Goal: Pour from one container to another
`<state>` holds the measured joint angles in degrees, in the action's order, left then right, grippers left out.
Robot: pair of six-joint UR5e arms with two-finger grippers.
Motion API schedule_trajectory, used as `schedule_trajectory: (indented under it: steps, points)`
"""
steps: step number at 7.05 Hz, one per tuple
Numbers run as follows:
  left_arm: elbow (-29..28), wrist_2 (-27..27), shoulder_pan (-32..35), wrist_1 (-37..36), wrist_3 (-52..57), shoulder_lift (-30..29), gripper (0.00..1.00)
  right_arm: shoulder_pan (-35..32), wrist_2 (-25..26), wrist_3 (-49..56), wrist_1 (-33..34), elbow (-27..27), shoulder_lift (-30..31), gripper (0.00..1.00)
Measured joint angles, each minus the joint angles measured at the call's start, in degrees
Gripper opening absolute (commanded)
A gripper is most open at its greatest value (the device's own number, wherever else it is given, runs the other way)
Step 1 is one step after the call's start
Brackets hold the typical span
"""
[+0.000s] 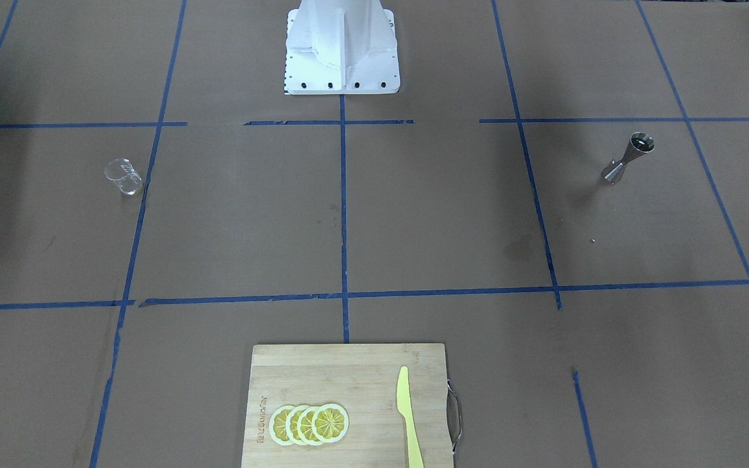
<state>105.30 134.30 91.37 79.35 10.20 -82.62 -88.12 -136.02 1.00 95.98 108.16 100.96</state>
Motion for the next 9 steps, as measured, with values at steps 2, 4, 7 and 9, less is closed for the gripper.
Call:
schedule_trajectory:
  steps: [2, 4, 7, 9]
  points:
    - [-0.01, 0.00, 0.03, -0.04, 0.00, 0.00, 1.00, 0.00, -1.11, -0.03, 0.00, -0.27, -0.02, 1.00]
    - [-0.10, 0.00, -0.01, -0.05, 0.00, 0.00, 1.00, 0.13, -1.16, 0.02, -0.06, -0.31, -0.05, 1.00]
    - [-0.25, -0.06, -0.10, 0.00, -0.06, -0.05, 1.00, 0.79, -0.80, 0.13, -0.22, -0.36, -0.06, 1.00]
    - [-0.33, -0.03, -0.19, -0.04, -0.13, -0.08, 1.00, 0.90, -0.74, 0.14, -0.26, -0.40, -0.06, 1.00]
